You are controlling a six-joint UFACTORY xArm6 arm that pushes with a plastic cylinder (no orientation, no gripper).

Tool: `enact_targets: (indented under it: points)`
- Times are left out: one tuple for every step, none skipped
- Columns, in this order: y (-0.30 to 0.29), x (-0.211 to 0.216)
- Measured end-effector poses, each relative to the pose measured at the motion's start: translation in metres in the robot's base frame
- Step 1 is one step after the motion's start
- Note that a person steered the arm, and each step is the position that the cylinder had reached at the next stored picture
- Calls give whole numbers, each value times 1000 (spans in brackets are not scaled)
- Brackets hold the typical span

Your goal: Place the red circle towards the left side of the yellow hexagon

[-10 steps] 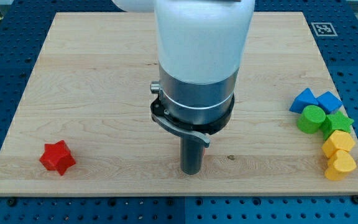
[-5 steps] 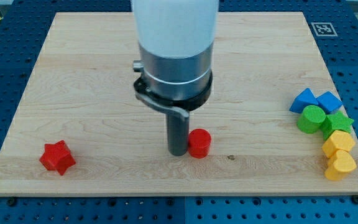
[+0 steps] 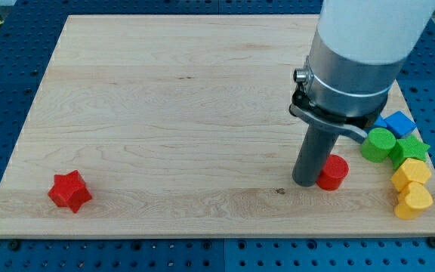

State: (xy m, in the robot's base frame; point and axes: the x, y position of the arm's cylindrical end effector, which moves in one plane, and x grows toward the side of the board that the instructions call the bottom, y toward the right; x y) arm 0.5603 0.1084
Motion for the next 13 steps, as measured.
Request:
enact_targets:
  points:
    - [2,21]
    - [10,20]
    - [10,15]
    - [21,7]
    - [42,-1]
    - [41,-1]
    - [13,-2]
    - [8,-16]
    - [8,-32]
    - [15,-38]
    - [29,-38]
    - [44,-38]
    - [61,-38]
